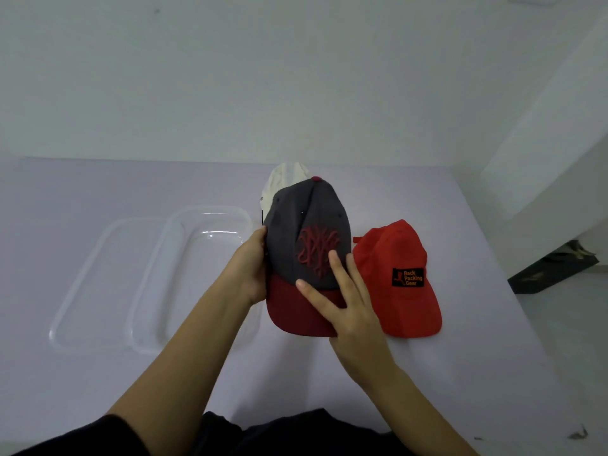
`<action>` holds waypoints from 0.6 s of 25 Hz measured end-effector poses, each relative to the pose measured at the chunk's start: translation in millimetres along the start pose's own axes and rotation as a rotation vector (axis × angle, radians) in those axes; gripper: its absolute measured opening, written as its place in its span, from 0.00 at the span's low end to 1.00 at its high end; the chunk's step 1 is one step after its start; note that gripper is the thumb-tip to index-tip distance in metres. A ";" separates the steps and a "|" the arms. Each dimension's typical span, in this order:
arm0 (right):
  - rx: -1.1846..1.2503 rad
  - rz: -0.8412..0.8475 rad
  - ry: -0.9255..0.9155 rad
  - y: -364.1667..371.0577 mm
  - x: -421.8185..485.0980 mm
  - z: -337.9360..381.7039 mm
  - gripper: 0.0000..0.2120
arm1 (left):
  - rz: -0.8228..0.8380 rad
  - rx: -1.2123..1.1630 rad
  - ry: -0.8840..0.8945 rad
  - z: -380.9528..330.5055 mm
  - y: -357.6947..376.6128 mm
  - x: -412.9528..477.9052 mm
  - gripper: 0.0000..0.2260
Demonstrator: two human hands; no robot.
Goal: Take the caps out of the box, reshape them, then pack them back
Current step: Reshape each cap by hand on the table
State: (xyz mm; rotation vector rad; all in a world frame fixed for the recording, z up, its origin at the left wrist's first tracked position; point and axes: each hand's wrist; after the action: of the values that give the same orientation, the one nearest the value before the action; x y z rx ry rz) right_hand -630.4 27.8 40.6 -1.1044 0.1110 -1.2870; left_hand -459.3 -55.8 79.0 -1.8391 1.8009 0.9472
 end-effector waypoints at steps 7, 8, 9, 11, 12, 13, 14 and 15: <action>0.992 0.018 0.578 -25.8 2.0 -17.1 0.41 | -0.115 -0.025 0.066 12.2 -5.2 11.7 0.18; 1.148 -0.124 0.789 -26.6 9.7 -23.7 0.32 | -0.088 -0.014 0.054 12.8 -3.7 10.1 0.18; 1.277 -0.182 0.985 -28.9 18.4 -27.5 0.23 | -0.059 -0.009 0.046 14.1 -0.4 9.7 0.18; 1.401 -0.118 1.182 -30.8 37.8 -36.0 0.22 | -0.003 -0.006 0.046 17.9 6.5 7.9 0.17; 1.443 -0.102 1.195 -33.0 45.9 -38.9 0.23 | 0.029 -0.031 0.056 19.0 9.4 4.2 0.16; 1.509 -0.123 1.176 -35.4 51.0 -40.4 0.22 | 0.074 -0.087 0.072 20.3 9.3 3.0 0.15; 1.583 -0.166 1.148 -37.8 55.0 -41.5 0.20 | 0.126 -0.163 0.099 21.2 6.4 2.7 0.14; 1.654 -0.217 1.113 -39.6 56.8 -42.9 0.19 | 0.174 -0.245 0.132 21.2 2.3 3.5 0.13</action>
State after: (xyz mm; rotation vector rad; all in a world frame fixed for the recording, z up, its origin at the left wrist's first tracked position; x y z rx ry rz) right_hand -665.0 -37.9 74.0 1.0530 -0.2403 -1.4461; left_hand -465.8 -43.8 62.3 -1.9531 2.0287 1.1819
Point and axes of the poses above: each hand's wrist, its own x-axis towards the middle knuckle, its own y-axis out of the palm, z = x × y, and after that the axes turned 13 degrees about x, right-handed
